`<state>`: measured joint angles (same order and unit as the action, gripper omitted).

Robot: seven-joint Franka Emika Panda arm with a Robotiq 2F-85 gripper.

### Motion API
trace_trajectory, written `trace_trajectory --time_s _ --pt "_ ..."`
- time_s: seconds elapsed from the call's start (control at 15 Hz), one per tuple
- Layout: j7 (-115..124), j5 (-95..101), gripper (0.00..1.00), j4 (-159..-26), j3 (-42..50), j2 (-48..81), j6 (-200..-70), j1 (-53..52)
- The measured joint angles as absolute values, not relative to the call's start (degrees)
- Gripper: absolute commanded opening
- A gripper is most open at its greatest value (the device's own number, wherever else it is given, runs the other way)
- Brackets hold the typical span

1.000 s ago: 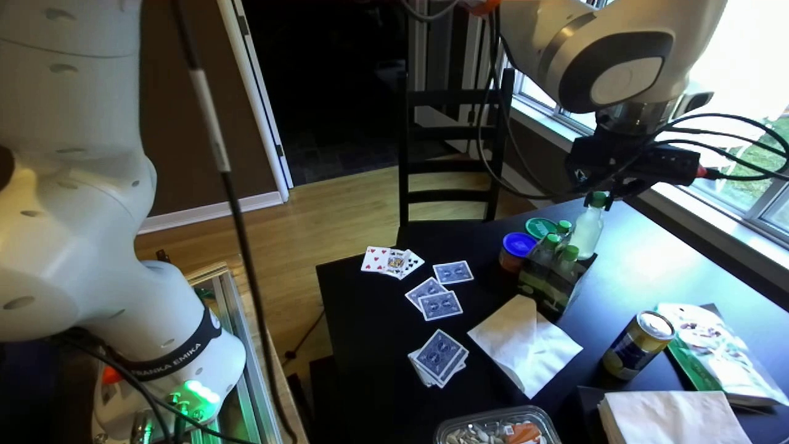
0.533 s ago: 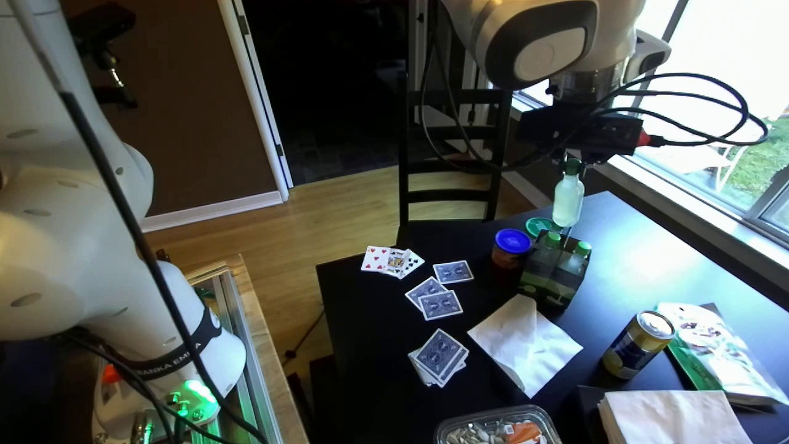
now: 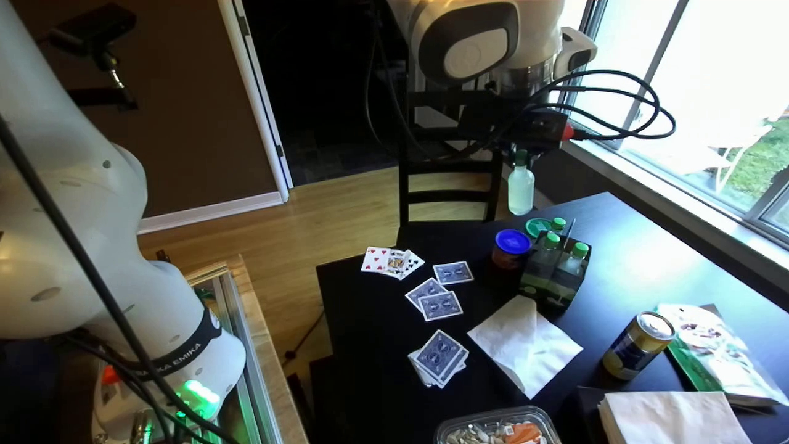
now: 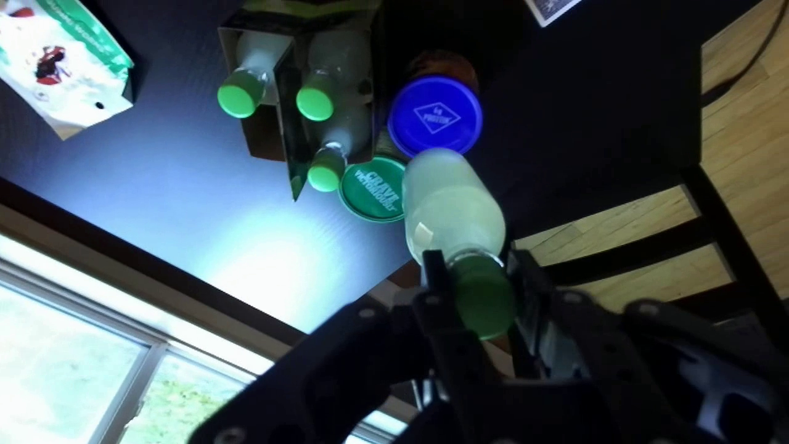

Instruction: Take a bottle out of the crate

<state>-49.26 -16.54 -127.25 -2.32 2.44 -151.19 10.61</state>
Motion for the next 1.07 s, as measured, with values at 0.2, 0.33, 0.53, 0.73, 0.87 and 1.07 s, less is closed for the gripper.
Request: trace_trajectory --time_s 0.2,0.33,0.53,0.73,0.87,1.07 --pt "-49.23 -16.52 0.11 -128.32 -1.56 2.29 -147.83 9.42" --pt "-49.23 -16.48 0.11 -128.66 -1.16 2.56 -145.35 8.9" --pt "-49.18 -16.25 0.11 -128.67 -0.86 3.75 -142.64 8.27" --pt "-49.16 -15.99 0.11 -128.58 -0.82 6.05 -142.08 7.37" --pt "-49.1 -15.82 0.11 -128.25 -0.85 7.91 -142.08 6.69" --pt "-48.14 -14.32 0.11 -127.3 -1.0 10.87 -142.08 5.81"
